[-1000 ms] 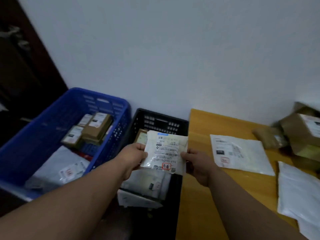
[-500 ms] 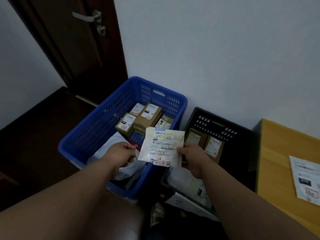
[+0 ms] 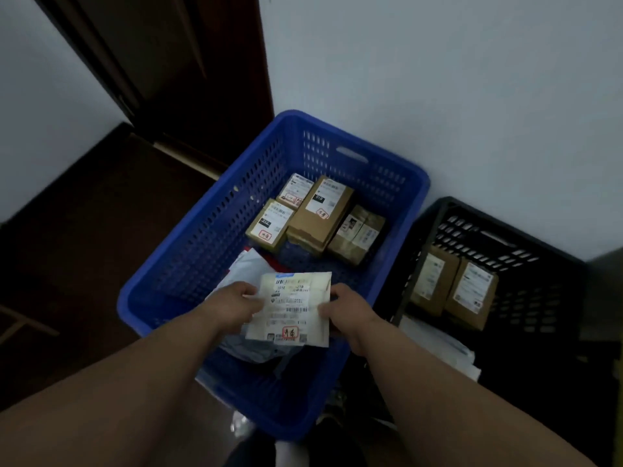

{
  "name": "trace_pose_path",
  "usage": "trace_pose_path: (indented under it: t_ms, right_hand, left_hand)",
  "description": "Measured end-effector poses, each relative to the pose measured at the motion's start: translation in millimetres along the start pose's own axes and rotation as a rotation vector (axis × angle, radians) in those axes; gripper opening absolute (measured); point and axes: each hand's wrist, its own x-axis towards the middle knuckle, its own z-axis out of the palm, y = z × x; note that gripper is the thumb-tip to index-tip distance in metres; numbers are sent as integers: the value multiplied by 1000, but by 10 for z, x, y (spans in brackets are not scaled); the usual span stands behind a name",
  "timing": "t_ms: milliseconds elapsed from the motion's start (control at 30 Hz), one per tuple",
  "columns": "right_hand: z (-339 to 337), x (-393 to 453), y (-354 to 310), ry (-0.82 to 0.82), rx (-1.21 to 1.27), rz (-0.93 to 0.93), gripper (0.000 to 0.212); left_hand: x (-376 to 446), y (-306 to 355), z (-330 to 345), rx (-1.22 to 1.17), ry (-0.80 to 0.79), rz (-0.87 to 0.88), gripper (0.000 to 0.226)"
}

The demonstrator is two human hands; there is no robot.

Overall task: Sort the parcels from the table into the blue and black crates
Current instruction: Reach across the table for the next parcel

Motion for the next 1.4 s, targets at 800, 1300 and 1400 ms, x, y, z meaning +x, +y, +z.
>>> trace_pose_path:
  t_ms: [800, 1300, 1400]
  right_hand:
    - [1685, 904, 259, 46, -315, 268, 48]
    - [502, -456, 306, 162, -72, 23, 37]
    - [97, -925, 673, 238, 60, -28, 16]
  left_hand:
    - [1434, -971, -722, 365, -221, 3, 49]
    - [261, -58, 173, 501, -173, 294, 43]
    - [-229, 87, 683, 554, -203, 381, 41]
